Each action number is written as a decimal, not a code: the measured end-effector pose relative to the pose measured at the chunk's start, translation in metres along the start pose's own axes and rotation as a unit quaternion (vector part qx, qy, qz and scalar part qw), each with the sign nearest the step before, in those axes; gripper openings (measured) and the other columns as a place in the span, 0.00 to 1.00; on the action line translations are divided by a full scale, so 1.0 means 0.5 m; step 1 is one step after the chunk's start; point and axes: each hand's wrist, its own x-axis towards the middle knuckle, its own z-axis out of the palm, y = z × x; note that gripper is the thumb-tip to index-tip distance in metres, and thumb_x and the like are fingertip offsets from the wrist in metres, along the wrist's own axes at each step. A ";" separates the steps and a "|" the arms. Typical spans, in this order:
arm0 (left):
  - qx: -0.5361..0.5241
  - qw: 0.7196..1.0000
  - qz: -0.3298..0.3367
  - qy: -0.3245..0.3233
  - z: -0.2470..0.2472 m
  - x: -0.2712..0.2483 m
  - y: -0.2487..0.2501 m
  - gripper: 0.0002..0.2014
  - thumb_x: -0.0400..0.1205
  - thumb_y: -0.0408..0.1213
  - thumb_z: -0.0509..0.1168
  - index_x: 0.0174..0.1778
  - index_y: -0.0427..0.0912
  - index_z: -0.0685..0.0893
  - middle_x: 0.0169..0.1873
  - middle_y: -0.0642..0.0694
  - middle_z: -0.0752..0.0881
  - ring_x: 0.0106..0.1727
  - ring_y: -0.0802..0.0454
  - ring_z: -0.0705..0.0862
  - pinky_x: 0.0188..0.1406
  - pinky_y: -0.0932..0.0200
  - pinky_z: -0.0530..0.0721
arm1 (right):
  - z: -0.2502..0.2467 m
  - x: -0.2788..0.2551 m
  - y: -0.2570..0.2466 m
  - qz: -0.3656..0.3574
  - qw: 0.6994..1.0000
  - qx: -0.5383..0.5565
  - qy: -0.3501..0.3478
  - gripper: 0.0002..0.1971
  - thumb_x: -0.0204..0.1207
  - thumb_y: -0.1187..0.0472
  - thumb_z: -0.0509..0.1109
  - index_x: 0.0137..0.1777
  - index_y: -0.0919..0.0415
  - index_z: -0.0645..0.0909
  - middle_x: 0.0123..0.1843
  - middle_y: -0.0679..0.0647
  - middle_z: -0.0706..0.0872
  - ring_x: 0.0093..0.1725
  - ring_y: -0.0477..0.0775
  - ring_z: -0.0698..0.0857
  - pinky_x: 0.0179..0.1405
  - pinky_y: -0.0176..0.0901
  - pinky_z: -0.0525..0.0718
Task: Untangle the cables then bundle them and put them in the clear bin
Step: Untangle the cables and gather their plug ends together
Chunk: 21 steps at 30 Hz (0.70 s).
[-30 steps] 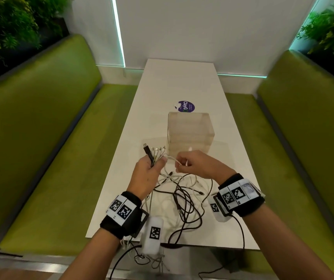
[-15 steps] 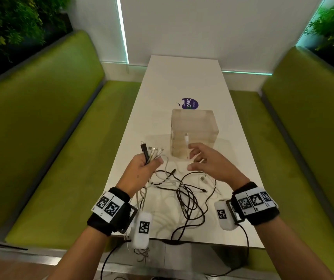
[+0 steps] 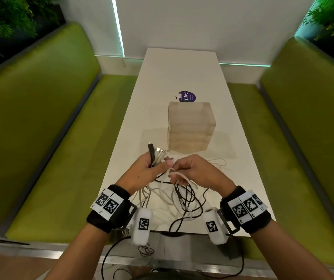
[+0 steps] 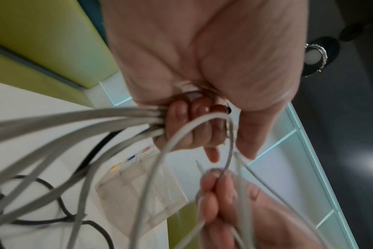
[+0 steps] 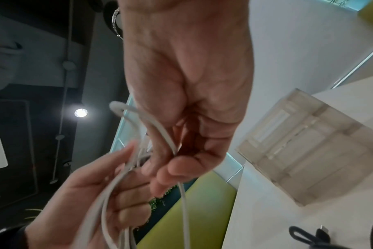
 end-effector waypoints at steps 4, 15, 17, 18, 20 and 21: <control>-0.047 0.998 -0.008 0.046 -0.018 -0.004 -0.014 0.17 0.83 0.40 0.64 0.28 0.46 0.69 0.22 0.50 0.63 0.22 0.56 0.60 0.21 0.64 0.62 | 0.017 -0.012 0.005 0.004 0.999 0.040 0.015 0.08 0.76 0.69 0.72 0.54 0.66 0.83 0.36 0.57 0.90 0.29 0.49 0.83 0.30 0.37 0.81; -0.114 0.992 -0.014 0.058 -0.016 -0.011 -0.029 0.08 0.85 0.38 0.61 0.44 0.37 0.75 0.21 0.54 0.62 0.22 0.56 0.58 0.21 0.63 0.58 | 0.078 -0.050 0.030 0.071 0.989 -0.063 -0.117 0.40 0.76 0.61 0.73 0.81 0.44 0.53 0.40 0.53 0.92 0.32 0.44 0.84 0.37 0.39 0.80; -0.125 0.990 -0.020 0.066 -0.020 -0.012 -0.033 0.09 0.86 0.37 0.60 0.41 0.37 0.74 0.21 0.55 0.63 0.21 0.57 0.59 0.21 0.64 0.59 | 0.098 -0.056 0.051 0.089 0.978 -0.107 -0.158 0.34 0.76 0.61 0.73 0.79 0.50 0.61 0.42 0.52 0.92 0.38 0.39 0.86 0.47 0.34 0.79; -0.127 0.989 -0.024 0.068 -0.019 -0.013 -0.034 0.09 0.86 0.36 0.60 0.40 0.38 0.75 0.21 0.55 0.63 0.21 0.58 0.59 0.20 0.65 0.60 | 0.106 -0.057 0.060 0.091 0.970 -0.145 -0.170 0.28 0.75 0.60 0.73 0.74 0.53 0.69 0.44 0.52 0.92 0.40 0.36 0.85 0.51 0.32 0.78; -0.128 0.989 -0.026 0.070 -0.015 -0.013 -0.033 0.09 0.86 0.36 0.59 0.39 0.41 0.77 0.20 0.56 0.64 0.21 0.58 0.60 0.20 0.66 0.61 | 0.122 -0.055 0.079 0.094 0.957 -0.209 -0.177 0.18 0.74 0.60 0.74 0.63 0.55 0.78 0.46 0.50 0.93 0.46 0.39 0.86 0.57 0.39 0.80; -0.129 0.989 -0.025 0.069 -0.014 -0.013 -0.032 0.10 0.86 0.36 0.59 0.39 0.41 0.77 0.20 0.56 0.64 0.21 0.58 0.60 0.20 0.65 0.61 | 0.129 -0.054 0.087 0.099 0.953 -0.226 -0.176 0.13 0.74 0.61 0.73 0.58 0.54 0.79 0.46 0.50 0.93 0.48 0.43 0.86 0.59 0.44 0.80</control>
